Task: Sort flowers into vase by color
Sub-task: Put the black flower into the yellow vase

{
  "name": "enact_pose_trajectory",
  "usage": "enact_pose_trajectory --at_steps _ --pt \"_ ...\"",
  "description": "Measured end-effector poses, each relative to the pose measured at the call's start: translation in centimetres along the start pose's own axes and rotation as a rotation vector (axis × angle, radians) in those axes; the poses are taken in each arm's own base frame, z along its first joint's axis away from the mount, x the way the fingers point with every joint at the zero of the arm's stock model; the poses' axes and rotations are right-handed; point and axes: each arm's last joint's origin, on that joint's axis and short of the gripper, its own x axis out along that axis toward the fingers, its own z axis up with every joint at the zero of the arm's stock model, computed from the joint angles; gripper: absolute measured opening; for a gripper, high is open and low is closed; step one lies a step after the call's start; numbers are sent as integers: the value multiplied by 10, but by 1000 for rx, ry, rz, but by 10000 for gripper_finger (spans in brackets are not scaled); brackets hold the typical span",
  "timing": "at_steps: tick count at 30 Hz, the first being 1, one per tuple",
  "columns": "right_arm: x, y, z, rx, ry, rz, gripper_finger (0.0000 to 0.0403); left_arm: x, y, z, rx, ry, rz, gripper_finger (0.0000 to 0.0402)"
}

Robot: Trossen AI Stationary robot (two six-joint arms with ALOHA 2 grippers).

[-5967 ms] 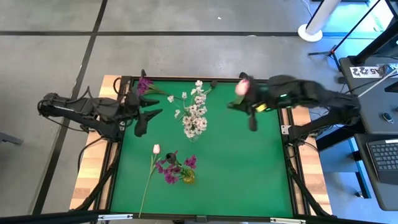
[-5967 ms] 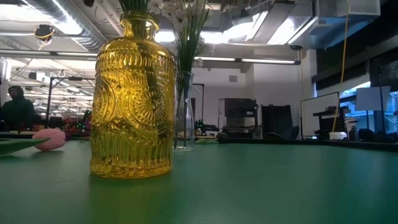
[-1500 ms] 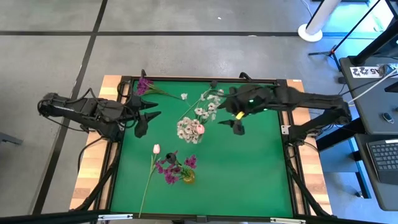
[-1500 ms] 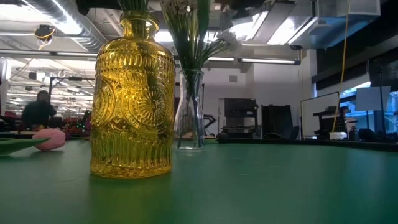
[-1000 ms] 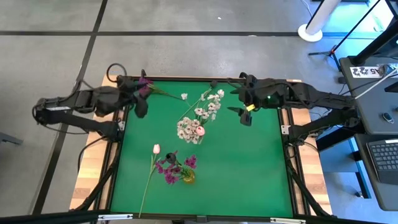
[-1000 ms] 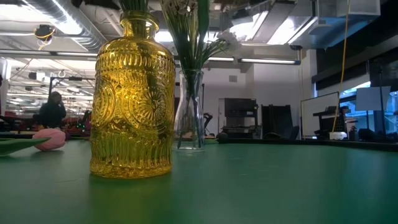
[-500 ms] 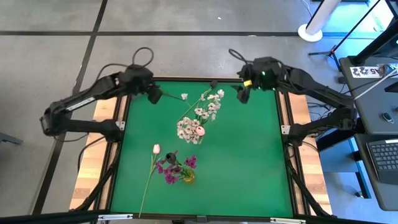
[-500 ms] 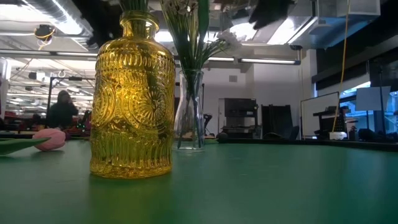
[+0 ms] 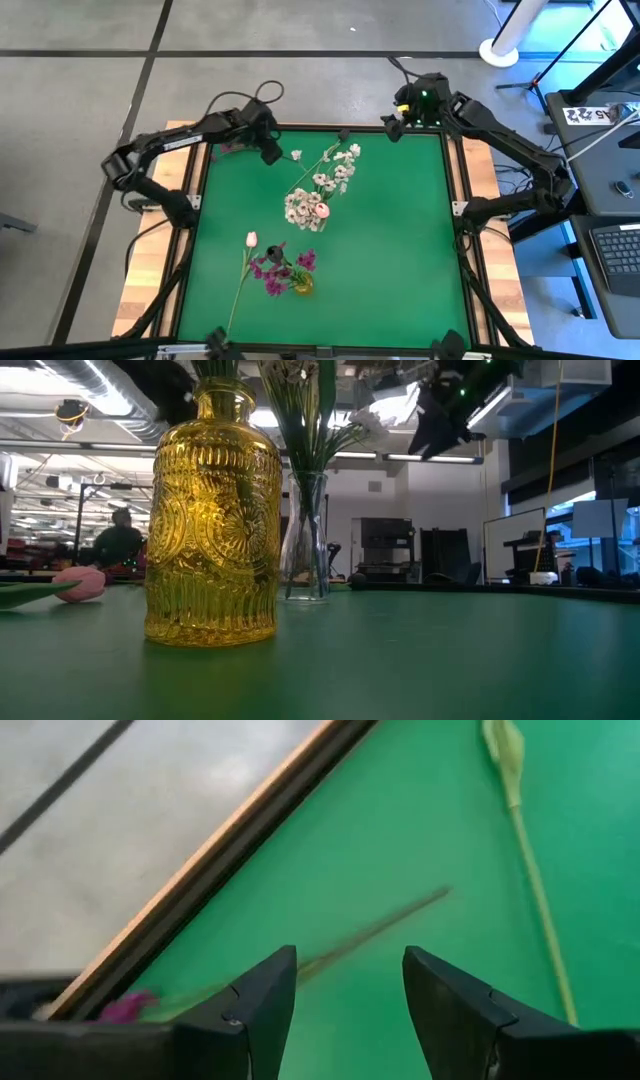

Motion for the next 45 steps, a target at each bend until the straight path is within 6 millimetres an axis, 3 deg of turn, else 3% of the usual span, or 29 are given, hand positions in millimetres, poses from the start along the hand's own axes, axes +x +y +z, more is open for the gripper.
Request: enact_pose_trajectory --at_steps 7,15,20,27,32,45 --pt "5 -10 -7 21 15 24 298 40 -15 9 87 -41 -191 181" --pt "5 -10 -7 10 11 41 298 75 -52 3 242 9 -280 181" --pt "5 -9 -7 18 10 66 298 83 -75 -2 308 25 -314 181" --pt "5 -8 -7 32 10 103 298 79 -100 -6 354 22 -306 181" --pt "5 -7 -7 47 10 108 298 81 -102 -7 345 27 -221 181" --pt "5 -7 -7 47 8 131 298 109 -99 -19 277 131 -240 181"
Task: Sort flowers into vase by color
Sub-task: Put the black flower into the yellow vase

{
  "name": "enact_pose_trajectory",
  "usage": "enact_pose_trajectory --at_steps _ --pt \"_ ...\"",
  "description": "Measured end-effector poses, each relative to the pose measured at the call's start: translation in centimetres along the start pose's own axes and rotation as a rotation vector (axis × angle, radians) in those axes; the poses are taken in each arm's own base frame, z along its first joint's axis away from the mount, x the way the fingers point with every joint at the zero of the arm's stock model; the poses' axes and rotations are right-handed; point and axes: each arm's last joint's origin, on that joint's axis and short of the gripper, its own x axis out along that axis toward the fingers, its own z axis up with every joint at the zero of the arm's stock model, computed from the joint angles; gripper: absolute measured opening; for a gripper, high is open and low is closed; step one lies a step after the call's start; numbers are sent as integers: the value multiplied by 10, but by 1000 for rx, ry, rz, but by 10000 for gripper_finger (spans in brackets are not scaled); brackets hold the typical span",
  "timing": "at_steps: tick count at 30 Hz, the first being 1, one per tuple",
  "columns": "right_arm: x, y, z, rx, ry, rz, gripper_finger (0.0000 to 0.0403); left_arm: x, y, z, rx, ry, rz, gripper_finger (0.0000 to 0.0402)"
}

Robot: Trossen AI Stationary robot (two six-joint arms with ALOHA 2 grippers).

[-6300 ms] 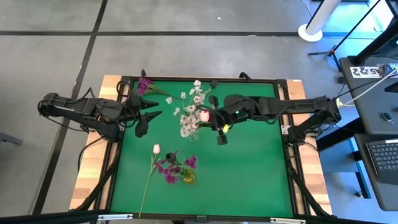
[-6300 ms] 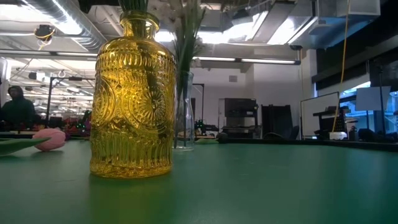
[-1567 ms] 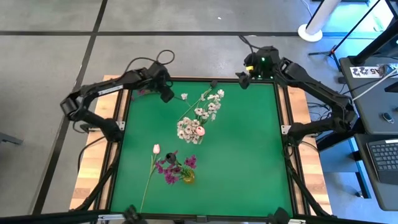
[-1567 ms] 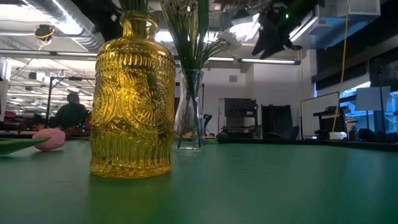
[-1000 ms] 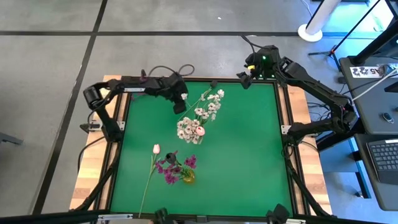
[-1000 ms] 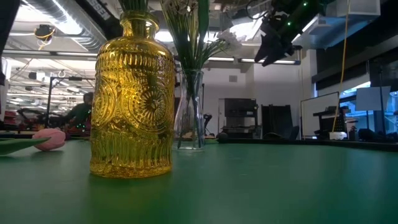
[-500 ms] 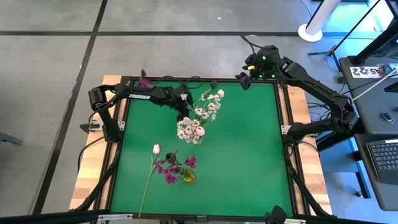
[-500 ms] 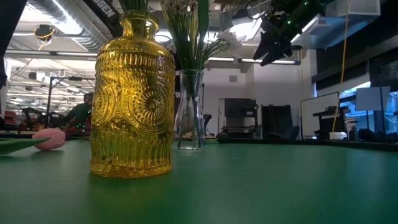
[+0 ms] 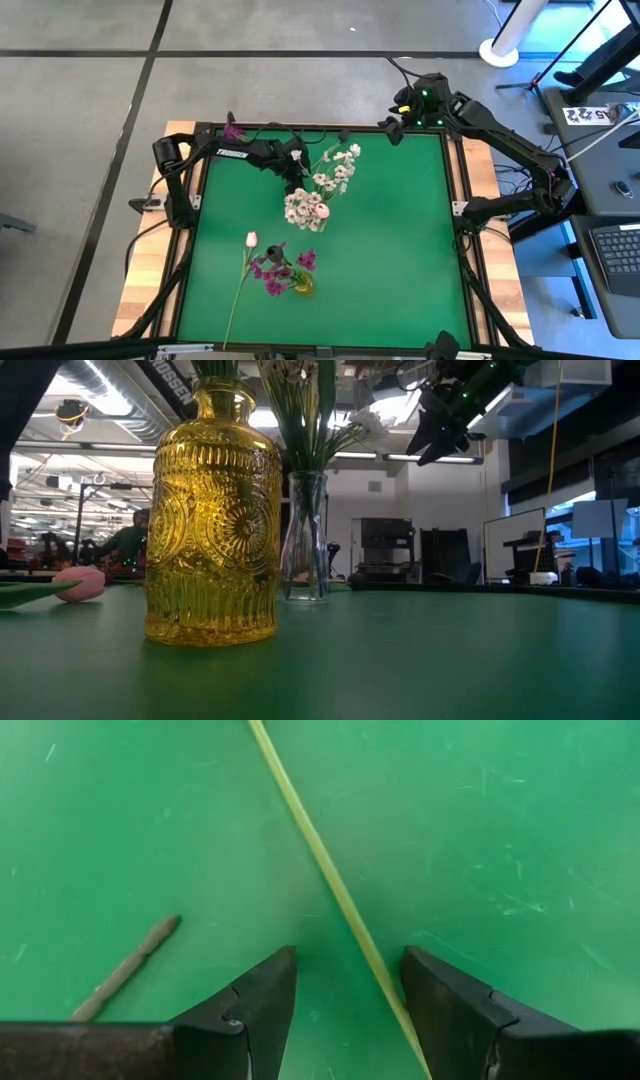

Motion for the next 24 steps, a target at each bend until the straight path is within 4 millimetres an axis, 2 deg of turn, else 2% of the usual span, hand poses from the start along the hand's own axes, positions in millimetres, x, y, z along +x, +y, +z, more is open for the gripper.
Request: enact_pose_trajectory --at_steps 4,7,17,21,24 --pt "0 0 0 0 0 1 298 0 0 0 -15 3 7 176" --pt "0 0 0 0 0 9 298 0 0 0 -23 4 20 153" --pt "0 1 -1 1 5 27 298 -4 1 -2 -59 19 51 10" --pt "0 1 -1 5 8 37 298 -19 2 -6 -83 44 74 6" --pt "0 1 -1 5 6 47 298 -43 3 -4 -106 13 104 3"
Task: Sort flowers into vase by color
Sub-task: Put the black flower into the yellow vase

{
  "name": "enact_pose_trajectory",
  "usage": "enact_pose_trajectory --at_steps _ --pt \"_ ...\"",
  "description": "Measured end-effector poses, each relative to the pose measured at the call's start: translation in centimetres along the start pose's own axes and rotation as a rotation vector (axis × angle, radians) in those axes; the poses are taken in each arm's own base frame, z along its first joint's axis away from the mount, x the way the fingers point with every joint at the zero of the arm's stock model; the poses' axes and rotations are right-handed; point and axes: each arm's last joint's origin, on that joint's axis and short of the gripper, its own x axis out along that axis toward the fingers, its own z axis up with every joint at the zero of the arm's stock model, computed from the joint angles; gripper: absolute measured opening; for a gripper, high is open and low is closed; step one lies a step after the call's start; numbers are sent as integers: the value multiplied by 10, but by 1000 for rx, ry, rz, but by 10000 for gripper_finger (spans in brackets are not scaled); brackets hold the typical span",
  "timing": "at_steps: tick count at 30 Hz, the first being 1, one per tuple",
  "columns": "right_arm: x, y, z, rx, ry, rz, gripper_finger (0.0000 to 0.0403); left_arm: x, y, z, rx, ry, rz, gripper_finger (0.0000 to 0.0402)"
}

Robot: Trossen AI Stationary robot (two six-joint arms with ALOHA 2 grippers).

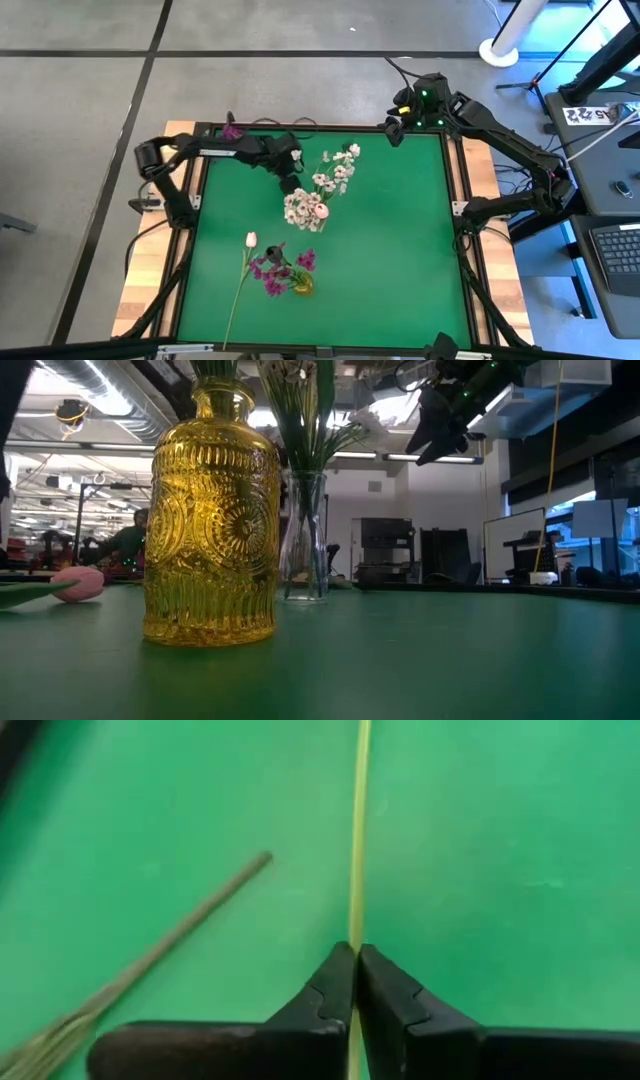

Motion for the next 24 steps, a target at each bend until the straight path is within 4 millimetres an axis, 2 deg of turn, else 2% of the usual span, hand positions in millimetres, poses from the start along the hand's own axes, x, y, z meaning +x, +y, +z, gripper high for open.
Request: enact_pose_trajectory --at_steps 3,9,13,18,21,24 --pt "0 0 0 -1 -4 6 298 -29 4 -1 -27 -39 35 2" --pt "0 0 1 -3 -13 5 298 -98 13 -4 -91 -241 68 1" --pt "0 0 1 -3 -15 5 298 -143 20 -14 -154 -383 140 1" --pt "0 1 5 -5 -54 36 298 -189 28 -33 -228 -535 209 0" --pt "-2 4 12 8 -125 143 298 -212 30 -45 -251 -627 164 0" --pt "-10 11 22 -8 -238 285 298 -233 28 -54 -246 -728 6 0"
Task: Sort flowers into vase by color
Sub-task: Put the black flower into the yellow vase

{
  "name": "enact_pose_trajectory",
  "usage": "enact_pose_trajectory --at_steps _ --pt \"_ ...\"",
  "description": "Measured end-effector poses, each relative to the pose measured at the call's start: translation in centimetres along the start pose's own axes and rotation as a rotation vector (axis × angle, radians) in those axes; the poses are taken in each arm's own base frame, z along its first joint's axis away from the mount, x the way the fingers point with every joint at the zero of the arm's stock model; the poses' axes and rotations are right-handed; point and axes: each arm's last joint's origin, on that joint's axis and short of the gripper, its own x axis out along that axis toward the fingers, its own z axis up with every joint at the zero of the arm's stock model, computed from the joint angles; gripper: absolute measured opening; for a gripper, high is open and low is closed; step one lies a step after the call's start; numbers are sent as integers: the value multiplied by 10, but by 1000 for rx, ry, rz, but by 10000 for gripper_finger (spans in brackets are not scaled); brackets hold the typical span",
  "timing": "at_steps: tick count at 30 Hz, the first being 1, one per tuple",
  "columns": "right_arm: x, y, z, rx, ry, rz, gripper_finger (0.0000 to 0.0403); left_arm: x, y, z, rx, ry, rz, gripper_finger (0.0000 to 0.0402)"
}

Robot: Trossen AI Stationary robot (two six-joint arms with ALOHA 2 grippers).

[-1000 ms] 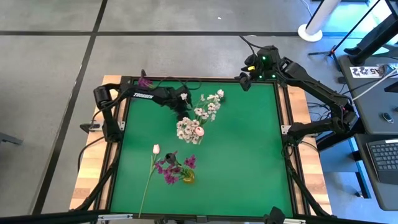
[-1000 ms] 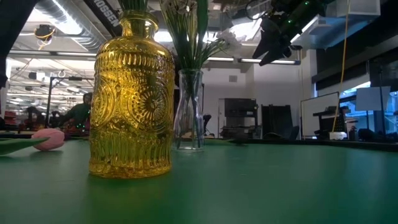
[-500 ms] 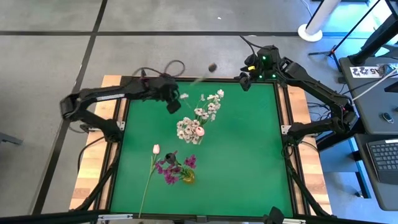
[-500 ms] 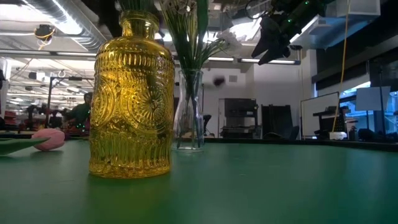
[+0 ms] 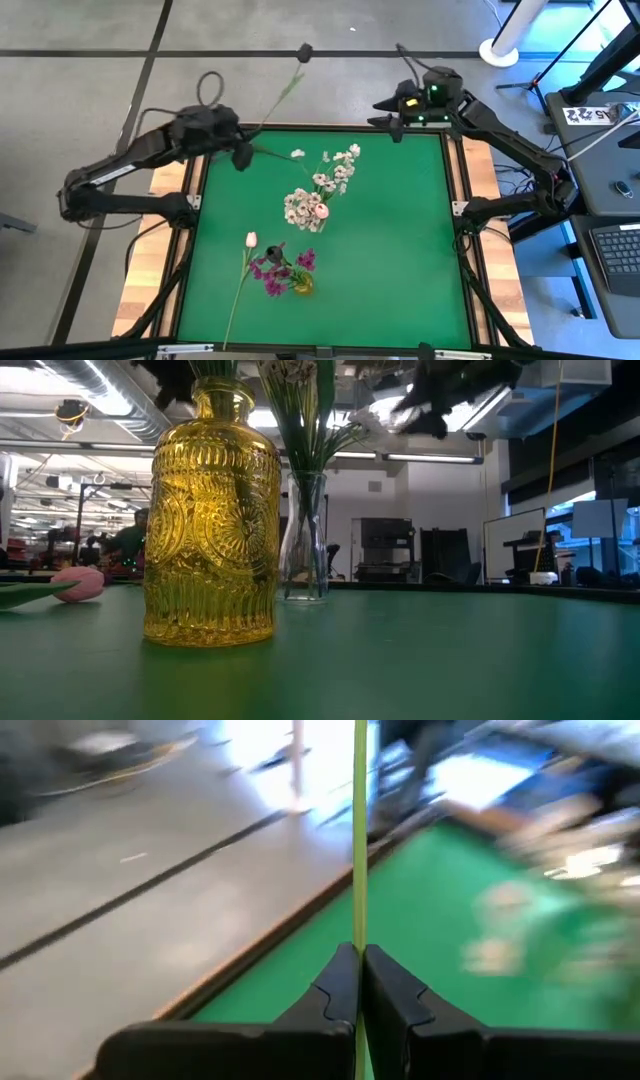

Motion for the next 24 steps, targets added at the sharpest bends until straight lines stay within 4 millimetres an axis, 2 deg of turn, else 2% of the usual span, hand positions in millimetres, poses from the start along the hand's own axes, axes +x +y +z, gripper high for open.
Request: enact_pose_trajectory --at_steps 4,9,12,16,21,24 --pt "-4 25 20 -56 -177 174 298 -24 -9 12 -68 -146 -265 0" --pt "-2 79 42 -186 -431 368 298 -37 -29 28 -95 -295 -545 0" --pt "-1 110 47 -272 -562 365 298 -33 -44 30 -86 -309 -618 0" --pt "9 130 45 -300 -621 258 298 -19 -64 26 -54 -280 -635 0" --pt "34 143 35 -307 -577 325 298 9 -88 22 -29 -270 -615 0" --pt "43 142 33 -307 -579 323 298 19 -95 22 -28 -279 -626 0"
